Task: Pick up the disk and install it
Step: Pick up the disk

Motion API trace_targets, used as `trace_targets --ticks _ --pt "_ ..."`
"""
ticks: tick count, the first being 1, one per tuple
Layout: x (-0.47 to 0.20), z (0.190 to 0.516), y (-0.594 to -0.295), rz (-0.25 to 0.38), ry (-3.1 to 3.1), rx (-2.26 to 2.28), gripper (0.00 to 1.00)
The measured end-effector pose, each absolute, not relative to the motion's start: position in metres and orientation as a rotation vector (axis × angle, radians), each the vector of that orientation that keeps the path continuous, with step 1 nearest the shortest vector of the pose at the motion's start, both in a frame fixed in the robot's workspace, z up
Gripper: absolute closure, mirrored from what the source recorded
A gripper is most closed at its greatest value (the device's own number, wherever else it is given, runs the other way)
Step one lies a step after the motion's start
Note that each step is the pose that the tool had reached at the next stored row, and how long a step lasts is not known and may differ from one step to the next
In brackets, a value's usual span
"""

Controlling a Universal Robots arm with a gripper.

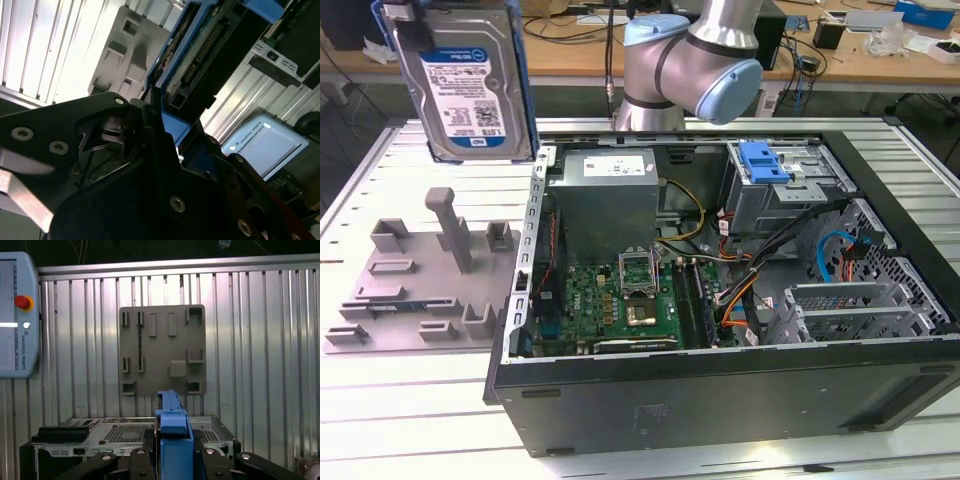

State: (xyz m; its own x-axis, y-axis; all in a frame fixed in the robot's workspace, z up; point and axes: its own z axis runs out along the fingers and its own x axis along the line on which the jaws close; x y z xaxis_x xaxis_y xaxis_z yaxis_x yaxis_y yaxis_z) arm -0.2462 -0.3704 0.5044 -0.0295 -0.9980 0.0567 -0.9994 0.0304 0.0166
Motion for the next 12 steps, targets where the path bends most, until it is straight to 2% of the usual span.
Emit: trace_targets --ticks 12 --pt "-0.188 0.504 -0.404 0.043 -2.217 2.151 0.64"
